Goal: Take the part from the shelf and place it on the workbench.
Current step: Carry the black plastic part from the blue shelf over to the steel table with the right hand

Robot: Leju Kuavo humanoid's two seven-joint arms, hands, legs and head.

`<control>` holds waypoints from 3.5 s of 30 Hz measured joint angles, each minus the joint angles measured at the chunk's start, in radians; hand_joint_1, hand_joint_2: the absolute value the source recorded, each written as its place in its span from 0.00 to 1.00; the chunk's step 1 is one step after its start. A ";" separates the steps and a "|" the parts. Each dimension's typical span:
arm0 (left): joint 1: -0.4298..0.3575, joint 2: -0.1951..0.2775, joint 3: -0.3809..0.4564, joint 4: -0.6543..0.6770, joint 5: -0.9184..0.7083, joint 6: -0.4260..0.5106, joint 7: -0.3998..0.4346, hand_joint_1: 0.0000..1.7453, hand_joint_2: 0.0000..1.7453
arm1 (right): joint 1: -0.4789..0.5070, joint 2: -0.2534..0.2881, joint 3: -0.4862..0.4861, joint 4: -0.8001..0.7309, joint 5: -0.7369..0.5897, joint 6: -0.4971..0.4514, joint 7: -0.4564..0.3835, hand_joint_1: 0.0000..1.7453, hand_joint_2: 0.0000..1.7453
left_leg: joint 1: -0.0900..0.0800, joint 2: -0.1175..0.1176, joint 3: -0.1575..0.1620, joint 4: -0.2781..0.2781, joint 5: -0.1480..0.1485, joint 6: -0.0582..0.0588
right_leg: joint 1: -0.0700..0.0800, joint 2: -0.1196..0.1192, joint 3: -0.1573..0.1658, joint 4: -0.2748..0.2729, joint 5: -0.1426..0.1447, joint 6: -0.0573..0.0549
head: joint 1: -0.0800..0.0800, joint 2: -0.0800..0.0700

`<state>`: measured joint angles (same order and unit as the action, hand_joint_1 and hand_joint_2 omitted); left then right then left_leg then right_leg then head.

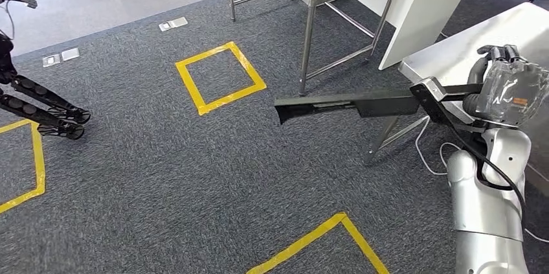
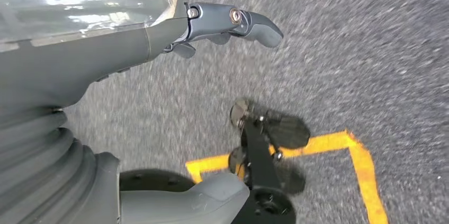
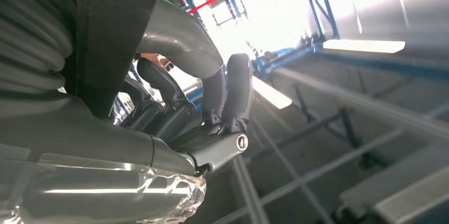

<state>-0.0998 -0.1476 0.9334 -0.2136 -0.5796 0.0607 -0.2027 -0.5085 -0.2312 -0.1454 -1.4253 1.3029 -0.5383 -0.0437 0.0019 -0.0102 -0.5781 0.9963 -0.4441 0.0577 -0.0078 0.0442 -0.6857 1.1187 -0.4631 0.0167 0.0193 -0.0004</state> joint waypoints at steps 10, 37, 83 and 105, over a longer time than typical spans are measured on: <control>0.001 0.001 0.016 -0.002 -0.020 0.000 0.001 0.00 1.00 | 0.001 0.010 -0.003 -0.141 -0.230 -0.074 -0.083 1.00 1.00 | 0.002 0.106 0.008 0.021 -0.032 -0.044 | -0.023 -0.109 0.055 -0.091 0.042 0.047 | 0.003 0.000; 0.003 -0.006 0.031 -0.001 -0.035 0.000 0.007 0.00 1.00 | -0.053 -0.003 -0.004 -0.216 -0.259 -0.046 -0.096 1.00 1.00 | 0.009 0.080 0.021 0.000 -0.020 -0.006 | -0.030 -0.058 -0.015 0.052 0.002 0.054 | 0.000 0.000; 0.000 0.003 0.026 -0.004 -0.153 -0.028 -0.013 0.00 1.00 | 0.390 -0.001 -0.283 -0.418 -0.101 -0.124 -0.099 1.00 1.00 | 0.001 0.039 0.012 0.009 -0.018 -0.016 | -0.021 -0.048 0.113 -0.108 0.007 0.036 | -0.016 0.000; -0.001 0.002 0.027 -0.007 -0.146 -0.052 -0.018 0.00 1.00 | 0.302 -0.036 -0.156 -0.436 -0.061 -0.123 -0.137 1.00 1.00 | 0.023 0.037 0.049 0.006 -0.060 -0.056 | -0.042 -0.041 0.110 -0.091 -0.012 0.036 | -0.014 0.000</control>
<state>-0.1010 -0.1453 0.9606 -0.2202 -0.7256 0.0083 -0.2211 -0.2061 -0.2672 -0.3012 -1.8616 1.2419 -0.6615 -0.1810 0.0249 0.0269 -0.5290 1.0024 -0.5042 0.0016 -0.0493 0.0029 -0.5754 1.0276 -0.4748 0.0523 0.0053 -0.0004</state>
